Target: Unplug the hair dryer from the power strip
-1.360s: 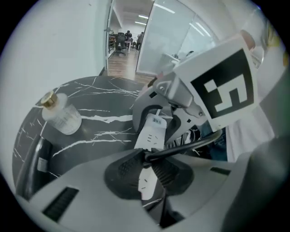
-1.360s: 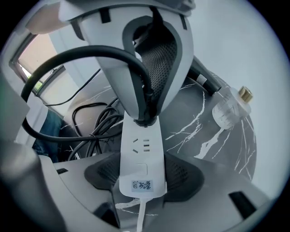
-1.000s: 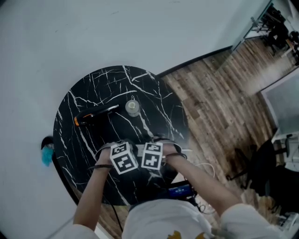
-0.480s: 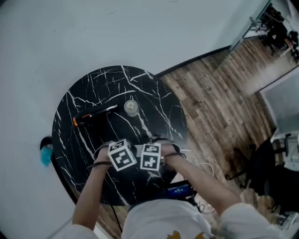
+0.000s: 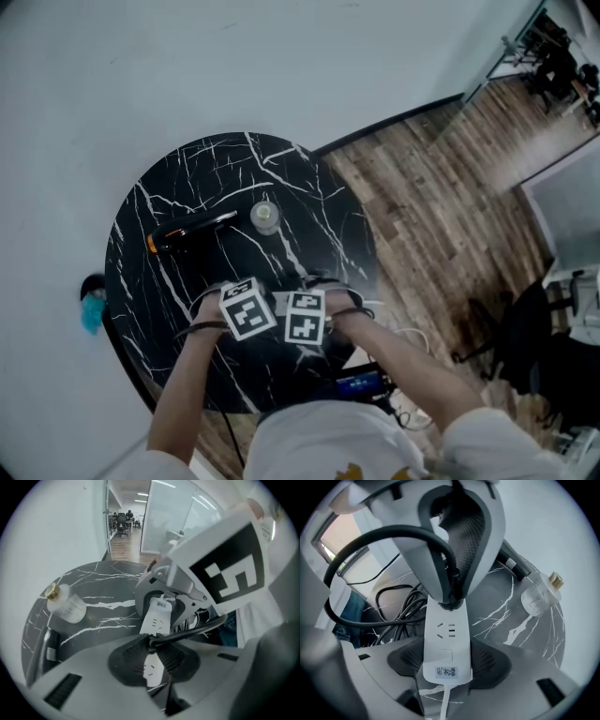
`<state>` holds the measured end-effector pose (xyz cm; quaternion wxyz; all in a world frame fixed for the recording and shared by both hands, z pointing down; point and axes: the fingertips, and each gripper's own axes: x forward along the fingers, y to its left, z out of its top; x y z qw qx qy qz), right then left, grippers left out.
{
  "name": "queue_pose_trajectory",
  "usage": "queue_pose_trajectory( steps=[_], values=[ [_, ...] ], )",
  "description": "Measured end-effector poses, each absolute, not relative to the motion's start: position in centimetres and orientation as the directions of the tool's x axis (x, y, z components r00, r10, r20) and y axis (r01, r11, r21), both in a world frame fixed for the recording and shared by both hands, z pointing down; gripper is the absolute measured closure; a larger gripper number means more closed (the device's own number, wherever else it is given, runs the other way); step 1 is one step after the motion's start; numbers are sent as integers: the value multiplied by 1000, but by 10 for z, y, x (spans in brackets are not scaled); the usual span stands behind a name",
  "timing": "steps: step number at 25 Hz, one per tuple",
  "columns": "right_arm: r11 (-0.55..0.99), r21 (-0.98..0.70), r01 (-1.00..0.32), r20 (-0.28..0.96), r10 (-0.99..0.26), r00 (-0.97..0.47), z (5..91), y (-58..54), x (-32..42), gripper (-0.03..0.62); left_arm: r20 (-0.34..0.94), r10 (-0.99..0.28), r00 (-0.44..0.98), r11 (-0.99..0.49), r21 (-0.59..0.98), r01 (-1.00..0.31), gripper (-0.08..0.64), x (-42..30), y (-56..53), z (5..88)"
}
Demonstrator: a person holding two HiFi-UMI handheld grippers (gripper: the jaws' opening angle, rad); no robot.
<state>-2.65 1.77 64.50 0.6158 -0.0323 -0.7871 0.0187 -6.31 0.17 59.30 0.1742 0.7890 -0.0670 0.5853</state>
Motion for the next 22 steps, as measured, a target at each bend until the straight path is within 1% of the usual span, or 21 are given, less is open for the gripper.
queue_pose_trajectory(
  steps=[4,6,9,10,14,17,22],
  values=[
    [998,-70,8,969,70,-236,646,18,-26,322,913,124,390,-906,265,-331,503,-58,-8,588],
    [997,-79,-4,969,76,-236,646,17,-29,322,928,105,358,-917,229,-326,505,-59,0,590],
    [996,-88,-25,969,80,-234,644,16,-30,322,959,31,283,-949,117,-294,508,-62,6,593],
    [996,-85,-24,969,77,-233,644,16,-30,322,959,27,282,-948,114,-296,508,-63,6,594],
    [998,-62,-4,971,60,-233,646,18,-29,322,937,80,340,-922,199,-332,508,-66,-6,592],
    [997,-71,-21,969,63,-240,646,17,-29,322,928,86,362,-915,218,-340,503,-64,-8,590],
    [995,-85,-46,968,72,-239,643,17,-29,322,955,28,296,-939,127,-319,508,-62,5,591]
  ],
)
